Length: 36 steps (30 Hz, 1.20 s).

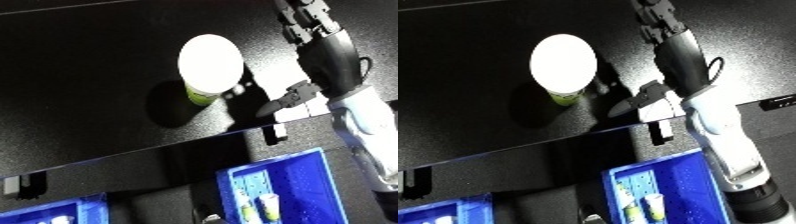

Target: Pick up the object and place it into the box

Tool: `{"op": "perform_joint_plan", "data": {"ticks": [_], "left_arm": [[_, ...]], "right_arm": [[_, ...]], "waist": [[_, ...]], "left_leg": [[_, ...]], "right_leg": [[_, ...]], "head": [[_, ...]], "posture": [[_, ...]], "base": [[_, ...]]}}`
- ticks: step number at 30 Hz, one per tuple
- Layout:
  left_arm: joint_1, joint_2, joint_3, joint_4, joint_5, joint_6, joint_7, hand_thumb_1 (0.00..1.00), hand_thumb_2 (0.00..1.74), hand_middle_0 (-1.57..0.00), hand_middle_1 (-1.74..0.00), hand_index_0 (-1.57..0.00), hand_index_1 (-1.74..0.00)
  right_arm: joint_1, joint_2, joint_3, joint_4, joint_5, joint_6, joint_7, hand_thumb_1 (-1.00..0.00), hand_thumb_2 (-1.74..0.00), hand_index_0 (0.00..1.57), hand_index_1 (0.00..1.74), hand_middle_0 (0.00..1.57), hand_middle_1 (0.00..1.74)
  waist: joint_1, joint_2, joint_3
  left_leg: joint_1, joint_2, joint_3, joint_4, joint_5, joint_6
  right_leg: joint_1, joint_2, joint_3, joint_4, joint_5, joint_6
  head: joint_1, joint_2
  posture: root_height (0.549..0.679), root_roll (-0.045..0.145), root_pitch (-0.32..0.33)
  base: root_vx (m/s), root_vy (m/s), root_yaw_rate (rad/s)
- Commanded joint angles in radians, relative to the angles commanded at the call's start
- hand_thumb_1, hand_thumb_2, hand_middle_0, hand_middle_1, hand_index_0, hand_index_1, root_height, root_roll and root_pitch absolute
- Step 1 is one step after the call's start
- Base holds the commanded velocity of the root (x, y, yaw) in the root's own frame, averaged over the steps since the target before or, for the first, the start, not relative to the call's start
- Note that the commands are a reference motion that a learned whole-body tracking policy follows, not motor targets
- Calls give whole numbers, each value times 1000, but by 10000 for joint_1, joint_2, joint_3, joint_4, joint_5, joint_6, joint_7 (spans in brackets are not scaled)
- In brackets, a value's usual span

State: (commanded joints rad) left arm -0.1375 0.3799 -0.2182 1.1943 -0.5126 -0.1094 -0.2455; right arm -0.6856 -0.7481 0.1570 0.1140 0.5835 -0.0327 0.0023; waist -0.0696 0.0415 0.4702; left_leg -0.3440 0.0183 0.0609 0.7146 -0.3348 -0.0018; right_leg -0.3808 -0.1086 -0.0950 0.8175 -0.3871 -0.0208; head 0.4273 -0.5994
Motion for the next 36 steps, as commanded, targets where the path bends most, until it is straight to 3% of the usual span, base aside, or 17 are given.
{"op": "perform_joint_plan", "data": {"ticks": [15, 23, 32, 36], "left_arm": [[-205, -76, -294, -246, 58, 364, 122, 0, 0, 0, 0, 0, 0], [-257, -136, -371, -323, -3, 508, 157, 0, 0, 0, 0, 0, 0], [-227, -213, -380, -432, -32, 536, 241, 0, 0, 0, 0, 0, 0], [-214, -227, -398, -503, -44, 529, 279, 0, 0, 0, 0, 0, 0]], "right_arm": [[-1233, 394, 1184, 704, 325, 831, 450, 0, 0, 0, 0, 0, 0], [-1564, 792, 1720, 677, 431, 1210, 738, -400, -696, 628, 696, 628, 696], [-1532, 1075, 1913, 621, 418, 1425, 589, -850, -1479, 1334, 1479, 1334, 1479], [-1474, 1029, 1845, 669, 411, 1386, 446, -850, -1479, 1334, 1479, 1334, 1479]], "waist": [[283, 113, -10], [396, 181, 13], [447, 182, 38], [436, 187, 41]], "left_leg": [[-194, -44, -69, 175, 26, -12], [-216, -112, -111, 138, 64, -20], [-215, -127, -112, 75, 92, -30], [-199, -116, -102, 47, 98, -29]], "right_leg": [[-194, -99, -11, 186, -13, -49], [-268, -167, -6, 244, -27, -47], [-281, -196, -18, 198, 5, -26], [-307, -199, -13, 193, 24, -12]], "head": [[644, 231], [889, 202], [1153, 295], [1218, 327]], "posture": [[631, 73, -37], [630, 76, -35], [631, 77, -32], [631, 77, -30]], "base": [[1, 6, 50], [6, 12, 55], [-7, 1, 27], [-17, -2, 10]]}}
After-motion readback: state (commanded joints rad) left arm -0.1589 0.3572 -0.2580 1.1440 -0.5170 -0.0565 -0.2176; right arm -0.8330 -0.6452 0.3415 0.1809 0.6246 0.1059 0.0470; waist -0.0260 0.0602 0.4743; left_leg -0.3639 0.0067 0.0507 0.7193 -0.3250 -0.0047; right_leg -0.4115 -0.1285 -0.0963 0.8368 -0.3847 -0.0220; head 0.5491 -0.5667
